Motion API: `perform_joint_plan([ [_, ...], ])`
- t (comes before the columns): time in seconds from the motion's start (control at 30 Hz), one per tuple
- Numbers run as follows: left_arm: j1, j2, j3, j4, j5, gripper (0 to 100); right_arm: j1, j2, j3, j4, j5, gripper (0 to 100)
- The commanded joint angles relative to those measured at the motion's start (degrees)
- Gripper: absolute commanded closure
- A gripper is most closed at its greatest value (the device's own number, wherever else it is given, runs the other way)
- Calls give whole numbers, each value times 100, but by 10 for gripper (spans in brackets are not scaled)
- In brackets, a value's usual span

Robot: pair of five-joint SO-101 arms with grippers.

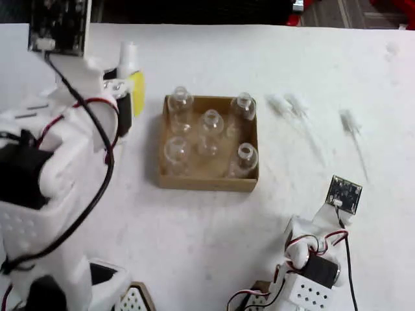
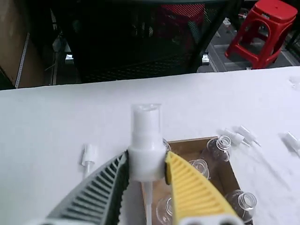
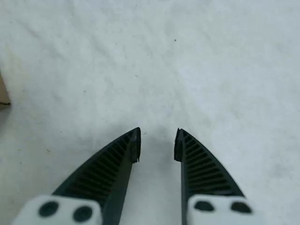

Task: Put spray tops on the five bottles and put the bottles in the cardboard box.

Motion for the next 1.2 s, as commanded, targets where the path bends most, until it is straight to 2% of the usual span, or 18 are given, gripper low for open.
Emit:
perform_joint_plan([
  [0.0, -136, -813, 1380, -1600, 62, 976, 40, -22, 53, 40, 79, 899],
  [0.1, -92, -1525, 2945, -3323, 308, 976, 40, -22, 53, 40, 79, 899],
  [0.2, -92, -2114, 4589, -5547, 747, 977, 40, -22, 53, 40, 79, 899],
  [0.27, -92, -2264, 5459, -7103, 791, 977, 40, -22, 53, 40, 79, 899],
  [0.33, -84, -2158, 6022, -8387, 800, 977, 40, -22, 53, 40, 79, 899],
  [0.4, 31, -1851, 6295, -9196, 800, 977, 40, -22, 53, 40, 79, 899],
  [0.67, 365, 66, 6066, -10848, 747, 976, 48, -22, 53, 40, 79, 899],
  [0.83, 514, 734, 5960, -11358, 176, 976, 48, -22, 53, 40, 79, 899],
  [1.03, 593, 1393, 5881, -12246, 26, 976, 48, -22, 53, 40, 79, 899],
  [1.17, 576, 1824, 5600, -12360, -141, 976, 48, -22, 53, 40, 79, 899],
])
